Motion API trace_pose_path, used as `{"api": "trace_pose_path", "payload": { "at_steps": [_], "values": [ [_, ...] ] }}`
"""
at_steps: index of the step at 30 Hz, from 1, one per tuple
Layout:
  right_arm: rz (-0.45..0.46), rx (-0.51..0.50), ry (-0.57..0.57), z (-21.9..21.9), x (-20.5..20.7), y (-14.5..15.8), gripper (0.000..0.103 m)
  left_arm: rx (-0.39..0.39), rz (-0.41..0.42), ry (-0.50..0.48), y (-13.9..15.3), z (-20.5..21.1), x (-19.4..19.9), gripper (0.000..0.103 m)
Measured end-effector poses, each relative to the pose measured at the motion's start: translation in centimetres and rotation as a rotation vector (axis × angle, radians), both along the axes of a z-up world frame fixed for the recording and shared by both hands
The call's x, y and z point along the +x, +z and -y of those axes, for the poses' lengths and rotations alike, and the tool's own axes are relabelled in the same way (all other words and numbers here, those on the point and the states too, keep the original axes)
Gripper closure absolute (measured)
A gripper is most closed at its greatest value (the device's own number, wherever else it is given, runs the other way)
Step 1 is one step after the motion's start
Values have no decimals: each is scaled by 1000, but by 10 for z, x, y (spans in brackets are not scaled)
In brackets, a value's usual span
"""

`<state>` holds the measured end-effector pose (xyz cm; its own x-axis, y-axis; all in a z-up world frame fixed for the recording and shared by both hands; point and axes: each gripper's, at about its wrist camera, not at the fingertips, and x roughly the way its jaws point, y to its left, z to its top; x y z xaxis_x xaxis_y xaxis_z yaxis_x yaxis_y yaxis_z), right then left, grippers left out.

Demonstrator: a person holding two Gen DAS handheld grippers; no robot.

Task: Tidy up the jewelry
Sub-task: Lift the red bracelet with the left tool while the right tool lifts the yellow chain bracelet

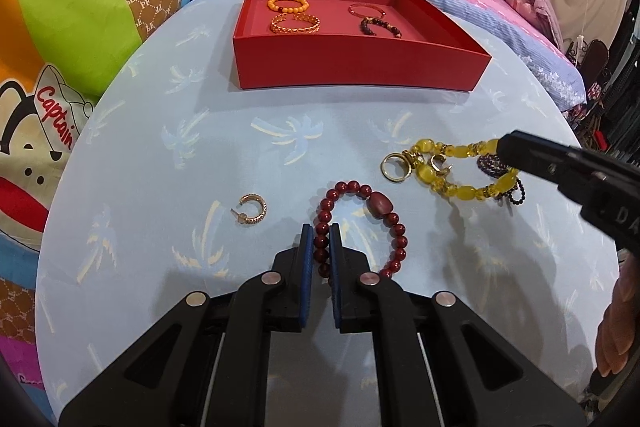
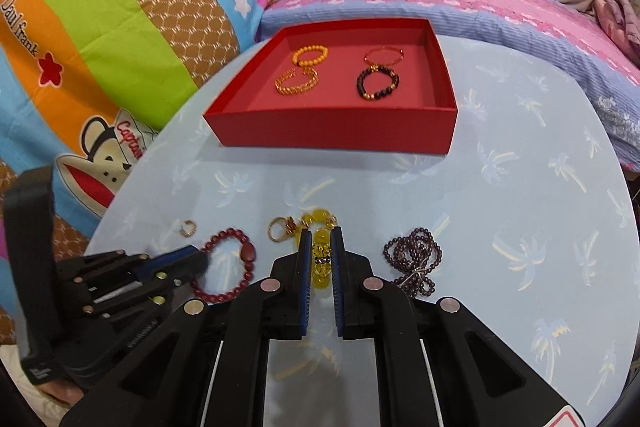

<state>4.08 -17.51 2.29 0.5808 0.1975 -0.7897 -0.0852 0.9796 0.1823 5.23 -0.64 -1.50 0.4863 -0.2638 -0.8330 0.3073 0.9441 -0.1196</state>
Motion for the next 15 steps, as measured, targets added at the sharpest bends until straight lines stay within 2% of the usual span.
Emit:
{"api": "trace_pose_path", "payload": {
  "at_steps": [6,15],
  "values": [
    [8,0,-18,-7,-3,11,94,-2,-7,-15,2,-2,-3,95],
    [53,8,-32,-8,-15,27,94,48,-27,-69,8,8,-7,95]
  ]
}}
